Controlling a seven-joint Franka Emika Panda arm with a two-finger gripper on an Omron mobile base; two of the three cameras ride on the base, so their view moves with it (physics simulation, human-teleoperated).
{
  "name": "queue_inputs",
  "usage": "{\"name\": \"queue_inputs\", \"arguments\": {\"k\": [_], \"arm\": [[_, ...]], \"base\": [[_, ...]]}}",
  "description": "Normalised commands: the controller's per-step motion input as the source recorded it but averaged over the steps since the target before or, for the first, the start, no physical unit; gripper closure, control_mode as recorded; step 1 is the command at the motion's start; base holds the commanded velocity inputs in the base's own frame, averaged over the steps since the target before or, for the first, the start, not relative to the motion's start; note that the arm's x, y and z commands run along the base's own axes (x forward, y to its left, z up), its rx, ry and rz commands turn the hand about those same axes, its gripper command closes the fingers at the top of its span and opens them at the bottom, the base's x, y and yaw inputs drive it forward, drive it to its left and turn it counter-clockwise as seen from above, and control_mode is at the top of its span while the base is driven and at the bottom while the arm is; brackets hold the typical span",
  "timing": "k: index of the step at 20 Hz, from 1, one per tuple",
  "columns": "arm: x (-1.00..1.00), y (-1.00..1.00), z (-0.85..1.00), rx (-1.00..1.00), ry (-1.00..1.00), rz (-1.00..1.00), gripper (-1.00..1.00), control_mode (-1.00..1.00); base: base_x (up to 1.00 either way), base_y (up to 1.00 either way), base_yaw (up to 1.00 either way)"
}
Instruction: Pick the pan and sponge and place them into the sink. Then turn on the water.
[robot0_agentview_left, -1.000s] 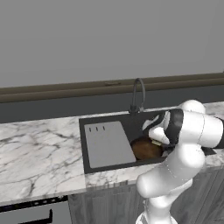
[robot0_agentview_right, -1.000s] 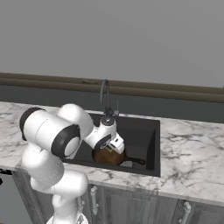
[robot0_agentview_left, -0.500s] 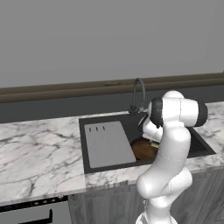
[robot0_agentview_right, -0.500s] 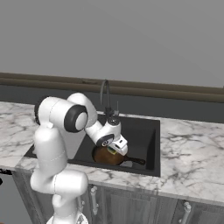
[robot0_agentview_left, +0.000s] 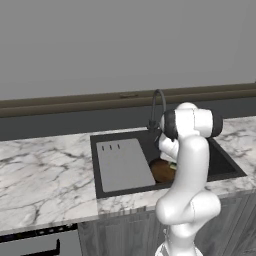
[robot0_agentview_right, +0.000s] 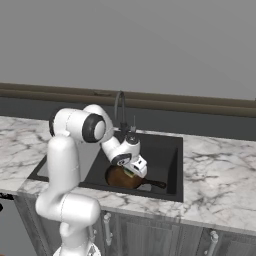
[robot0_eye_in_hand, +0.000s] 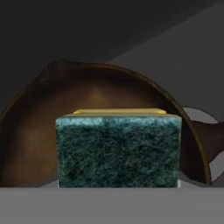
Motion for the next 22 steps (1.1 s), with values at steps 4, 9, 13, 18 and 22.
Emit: {"name": "queue_inputs", "arguments": {"k": [4,9,13,18,22], "arm": [[0.11,-0.01,-0.28,0.01,0.03,0.04,1.0,-1.0],[0.0,0.0,-0.07,0.03,0.0,0.02,-1.0,-1.0],[0.0,0.0,0.04,0.06,0.0,0.0,-1.0,-1.0],[0.0,0.0,0.28,0.08,0.0,0.0,-1.0,-1.0],[-0.01,0.0,0.52,0.04,0.0,0.0,-1.0,-1.0]], "base": [[0.0,0.0,0.0],[0.0,0.0,0.0],[0.0,0.0,0.0],[0.0,0.0,0.0],[0.0,0.0,0.0]]}}
